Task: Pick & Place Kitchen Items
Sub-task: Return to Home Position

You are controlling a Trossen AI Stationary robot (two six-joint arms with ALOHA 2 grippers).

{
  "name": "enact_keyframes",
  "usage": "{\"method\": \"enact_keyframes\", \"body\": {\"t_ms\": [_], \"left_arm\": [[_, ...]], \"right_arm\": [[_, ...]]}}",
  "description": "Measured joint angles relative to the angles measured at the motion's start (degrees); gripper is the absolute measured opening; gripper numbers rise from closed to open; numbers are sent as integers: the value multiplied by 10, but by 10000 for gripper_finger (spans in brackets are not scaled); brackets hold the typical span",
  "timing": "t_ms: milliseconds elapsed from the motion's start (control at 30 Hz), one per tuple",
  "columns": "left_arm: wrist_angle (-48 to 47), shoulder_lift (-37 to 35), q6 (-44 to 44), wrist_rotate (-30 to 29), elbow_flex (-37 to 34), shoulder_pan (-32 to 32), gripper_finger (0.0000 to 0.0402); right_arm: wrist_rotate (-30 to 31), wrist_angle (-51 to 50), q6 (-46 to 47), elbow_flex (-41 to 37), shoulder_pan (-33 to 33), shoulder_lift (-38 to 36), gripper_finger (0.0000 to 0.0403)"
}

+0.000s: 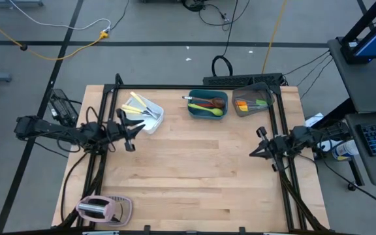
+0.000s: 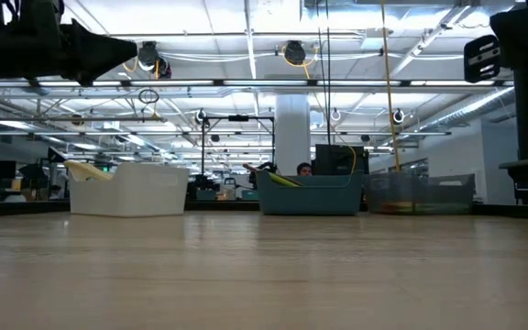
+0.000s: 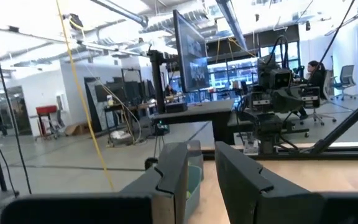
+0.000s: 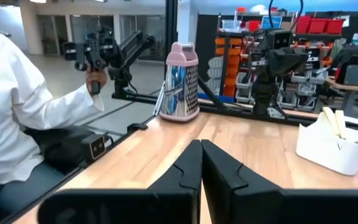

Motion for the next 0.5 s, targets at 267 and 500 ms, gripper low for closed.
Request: {"method": "enact_keyframes", "body": {"t_ms": [267,500], "left_arm": [[-36,1,-29,0,0,0,88],[-59,1,-38,0,1,0,88]], "right_arm": [[0,-7,-2,-5,0,0,0],[0,27,-2,-37,0,0,0]]}}
